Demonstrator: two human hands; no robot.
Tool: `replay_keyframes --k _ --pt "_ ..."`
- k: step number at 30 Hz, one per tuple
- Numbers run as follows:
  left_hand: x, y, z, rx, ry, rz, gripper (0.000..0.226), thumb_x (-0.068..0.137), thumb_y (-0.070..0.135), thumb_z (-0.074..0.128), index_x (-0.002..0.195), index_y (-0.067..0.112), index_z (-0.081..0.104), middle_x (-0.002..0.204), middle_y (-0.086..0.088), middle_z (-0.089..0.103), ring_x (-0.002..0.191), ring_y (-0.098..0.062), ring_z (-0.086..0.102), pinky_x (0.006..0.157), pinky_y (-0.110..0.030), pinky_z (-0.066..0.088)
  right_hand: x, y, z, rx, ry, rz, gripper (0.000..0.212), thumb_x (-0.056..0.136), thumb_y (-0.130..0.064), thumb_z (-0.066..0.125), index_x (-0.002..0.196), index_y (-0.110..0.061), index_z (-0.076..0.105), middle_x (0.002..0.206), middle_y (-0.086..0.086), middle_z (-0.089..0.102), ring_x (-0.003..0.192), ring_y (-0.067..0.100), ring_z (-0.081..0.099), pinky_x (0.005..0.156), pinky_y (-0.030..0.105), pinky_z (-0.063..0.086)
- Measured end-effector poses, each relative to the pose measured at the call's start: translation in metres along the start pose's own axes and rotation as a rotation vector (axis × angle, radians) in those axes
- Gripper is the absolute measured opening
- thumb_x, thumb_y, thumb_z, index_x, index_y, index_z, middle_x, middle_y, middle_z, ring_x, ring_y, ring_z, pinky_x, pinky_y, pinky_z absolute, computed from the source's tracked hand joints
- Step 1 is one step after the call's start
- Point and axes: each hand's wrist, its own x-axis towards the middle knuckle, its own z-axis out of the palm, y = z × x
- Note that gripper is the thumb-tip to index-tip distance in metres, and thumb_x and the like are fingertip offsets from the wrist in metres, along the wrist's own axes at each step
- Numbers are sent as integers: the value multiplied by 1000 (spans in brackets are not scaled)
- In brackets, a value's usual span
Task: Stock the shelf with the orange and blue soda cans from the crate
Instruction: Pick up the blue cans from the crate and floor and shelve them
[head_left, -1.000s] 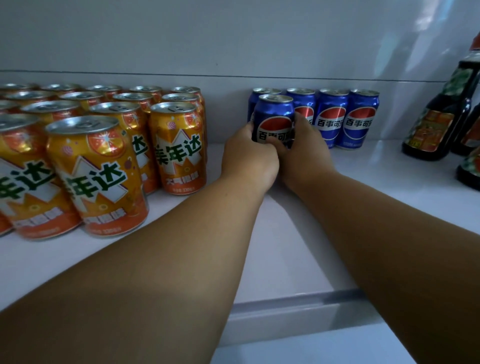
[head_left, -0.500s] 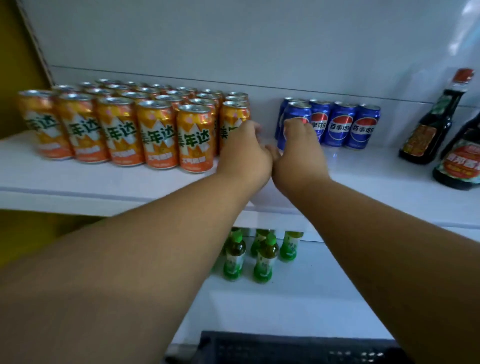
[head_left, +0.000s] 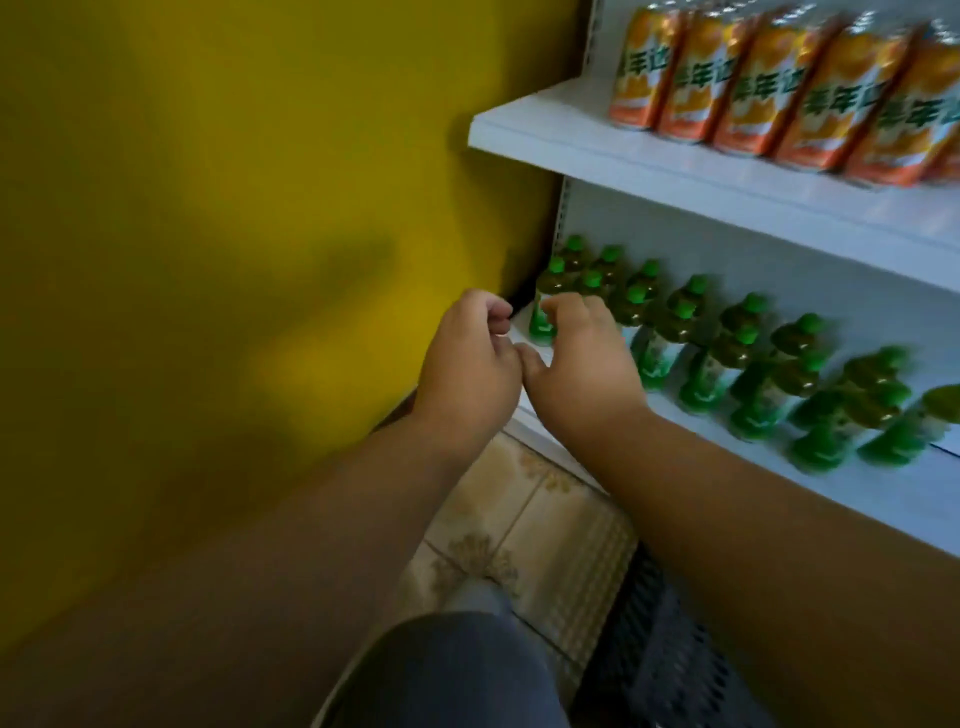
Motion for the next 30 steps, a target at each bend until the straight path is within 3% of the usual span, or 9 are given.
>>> replay_keyframes --k 3,8,12,18,21,25,30 --pt "13 -58 -3 26 6 -66 27 95 4 51 117 19 53 113 3 57 101 -11 57 81 -25 50 12 5 58 24 -96 28 37 92 -26 65 124 -13 53 126 8 50 108 26 56 87 35 45" --pt "23 -152 21 76 -1 -149 23 92 1 50 109 16 55 107 0 57 95 -11 55 69 -6 39 32 36 141 -34 -253 90 49 92 -30 64 135 -14 47 132 9 48 119 27 51 94 34 43" --pt "40 -213 50 68 -52 -287 28 88 2 57 101 25 49 105 1 57 93 -18 60 77 -25 47 51 67 191 -97 -397 175 51 94 -35 62 137 -16 43 134 9 45 119 29 52 85 32 40" --pt "59 -274 86 64 -88 -407 27 87 11 62 111 20 55 112 2 59 96 -13 59 77 -23 45 75 102 241 -172 -585 233 54 98 -38 54 144 -15 36 140 11 46 124 31 51 85 33 39" --pt "70 -297 102 103 -118 -413 32 87 14 65 117 14 56 119 -3 58 105 -16 58 79 -20 43 85 114 252 -189 -710 248 63 100 -40 50 153 -17 26 148 9 44 130 29 49 92 33 40" --pt "92 -330 121 303 -177 -395 41 82 15 69 121 10 55 123 -10 57 112 -27 57 88 -35 48 97 127 256 -206 -757 251 65 101 -41 48 156 -20 20 156 5 36 135 28 45 101 35 40" --pt "101 -352 139 319 -156 -521 48 82 19 71 127 13 53 127 -8 56 113 -26 56 89 -37 51 100 129 258 -155 -767 246 56 103 -34 49 152 -19 28 151 6 42 132 26 48 96 31 39"
